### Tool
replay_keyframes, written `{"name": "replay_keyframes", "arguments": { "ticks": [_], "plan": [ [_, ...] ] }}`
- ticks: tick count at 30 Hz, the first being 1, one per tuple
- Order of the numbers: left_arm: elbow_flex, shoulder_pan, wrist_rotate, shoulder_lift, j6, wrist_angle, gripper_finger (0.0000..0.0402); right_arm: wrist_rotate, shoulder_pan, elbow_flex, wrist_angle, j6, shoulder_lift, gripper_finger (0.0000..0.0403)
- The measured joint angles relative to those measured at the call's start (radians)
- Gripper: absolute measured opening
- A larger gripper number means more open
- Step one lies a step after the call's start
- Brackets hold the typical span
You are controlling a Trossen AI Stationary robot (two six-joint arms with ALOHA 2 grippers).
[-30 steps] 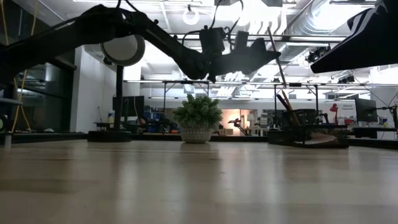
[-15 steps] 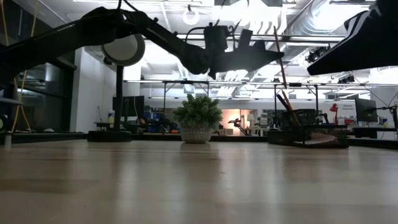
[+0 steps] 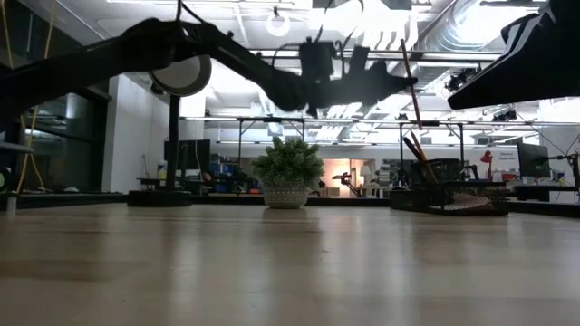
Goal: Pick and place office supplies into organizer
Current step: Put the right pencil into the desk organizer
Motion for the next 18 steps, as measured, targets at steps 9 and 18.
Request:
{"name": "replay_keyframes", "arguments": {
  "ticks": [9,18],
  "plan": [
    [-0.001,0.007,0.036,0.064,-0.098,0.031,0.0,0.188,-0.001,0.0,-0.012,-0.118,0.0,0.0002],
    [-0.001,0.007,0.053,0.064,-0.081,0.0,0.0,0.443,-0.043,0.0,-0.007,-0.392,-0.156,0.0002]
  ]
}}
